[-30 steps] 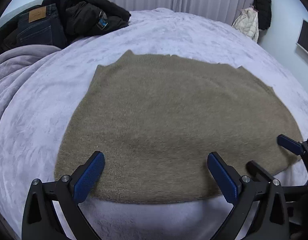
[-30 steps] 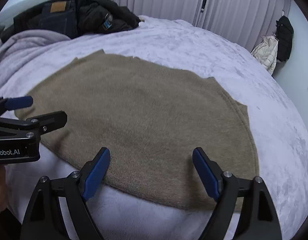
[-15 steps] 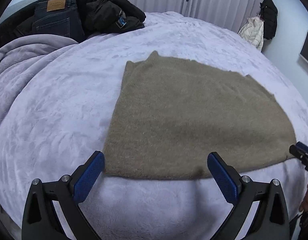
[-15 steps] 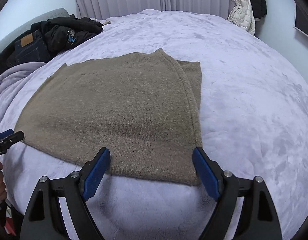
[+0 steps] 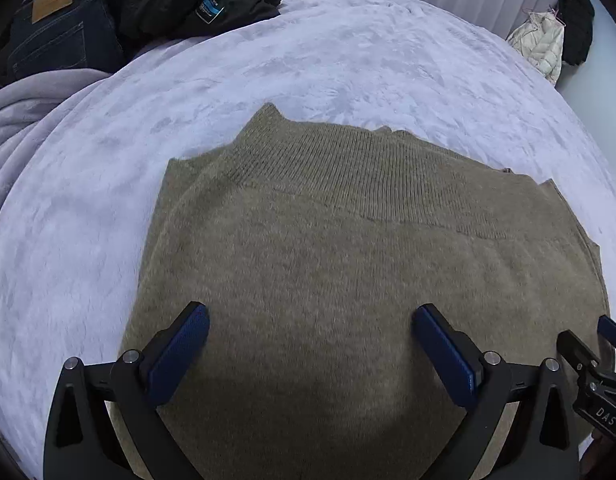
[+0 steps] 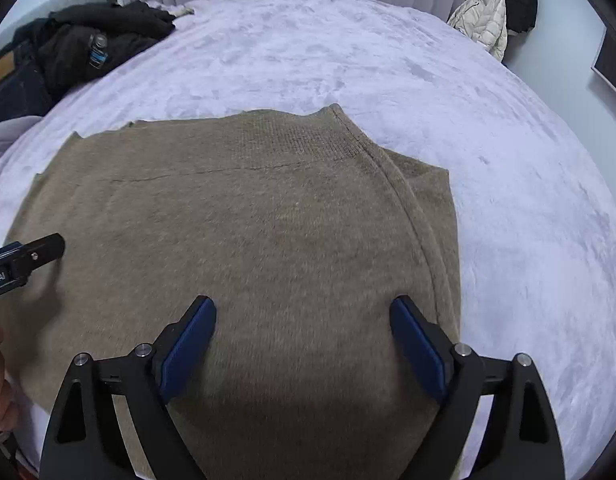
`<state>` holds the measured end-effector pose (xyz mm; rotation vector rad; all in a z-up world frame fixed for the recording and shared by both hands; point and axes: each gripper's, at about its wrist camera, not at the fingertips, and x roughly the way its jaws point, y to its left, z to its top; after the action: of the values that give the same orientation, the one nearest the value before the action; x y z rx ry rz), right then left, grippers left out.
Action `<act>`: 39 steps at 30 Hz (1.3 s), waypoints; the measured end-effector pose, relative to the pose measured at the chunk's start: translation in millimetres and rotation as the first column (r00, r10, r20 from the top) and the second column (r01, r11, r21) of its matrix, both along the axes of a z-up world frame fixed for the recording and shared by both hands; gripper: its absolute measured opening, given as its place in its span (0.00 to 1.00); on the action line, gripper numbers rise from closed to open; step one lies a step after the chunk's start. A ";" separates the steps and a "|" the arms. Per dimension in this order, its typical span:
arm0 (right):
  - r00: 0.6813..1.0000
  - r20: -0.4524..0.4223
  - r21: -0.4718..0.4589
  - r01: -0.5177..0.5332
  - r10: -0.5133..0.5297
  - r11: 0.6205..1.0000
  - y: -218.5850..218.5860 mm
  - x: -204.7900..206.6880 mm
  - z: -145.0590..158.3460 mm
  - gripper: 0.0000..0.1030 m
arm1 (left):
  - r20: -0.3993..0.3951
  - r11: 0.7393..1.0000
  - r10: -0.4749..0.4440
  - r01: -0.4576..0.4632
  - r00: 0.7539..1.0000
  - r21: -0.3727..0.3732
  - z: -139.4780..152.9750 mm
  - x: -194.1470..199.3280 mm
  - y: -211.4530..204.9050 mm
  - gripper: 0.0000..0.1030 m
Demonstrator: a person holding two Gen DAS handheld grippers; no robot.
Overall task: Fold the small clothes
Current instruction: 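Smooth the flipped sweater flat with both open tools, then press the sweater body flat near the ribbed hem with both tools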
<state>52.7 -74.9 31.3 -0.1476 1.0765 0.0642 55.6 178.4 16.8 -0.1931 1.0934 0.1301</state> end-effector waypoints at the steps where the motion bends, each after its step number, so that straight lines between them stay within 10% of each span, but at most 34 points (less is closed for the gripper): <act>1: 1.000 -0.013 -0.003 0.005 -0.005 1.000 2.4 10.3 0.1 0.93 | -0.011 1.000 -0.014 0.014 1.000 0.007 -0.2 7.0 -1.3 1.00; 13: 0.998 -0.068 0.021 0.005 -0.003 1.000 12.7 91.9 -23.7 1.00 | -0.121 0.999 0.032 -0.029 0.992 0.022 -11.0 63.5 8.7 1.00; 20: 0.997 0.080 0.035 -0.018 0.015 0.999 25.0 32.5 17.6 1.00 | 0.032 0.997 -0.021 0.023 0.999 -0.078 17.8 3.0 -8.0 1.00; 28: 0.994 0.074 -0.023 -0.080 0.081 0.997 37.0 -21.9 -12.1 1.00 | 0.067 0.997 -0.047 0.043 0.997 0.064 -3.3 -61.1 -13.5 1.00; 39: 0.986 0.098 -0.019 -0.132 0.133 0.991 11.3 -104.7 -9.5 1.00 | 0.138 0.997 -0.063 0.055 0.988 0.062 5.5 -124.9 -18.6 1.00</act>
<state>-52.0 -63.5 21.7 -0.2317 0.9677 0.1679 -69.2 159.8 22.3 -0.1156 0.9534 0.0934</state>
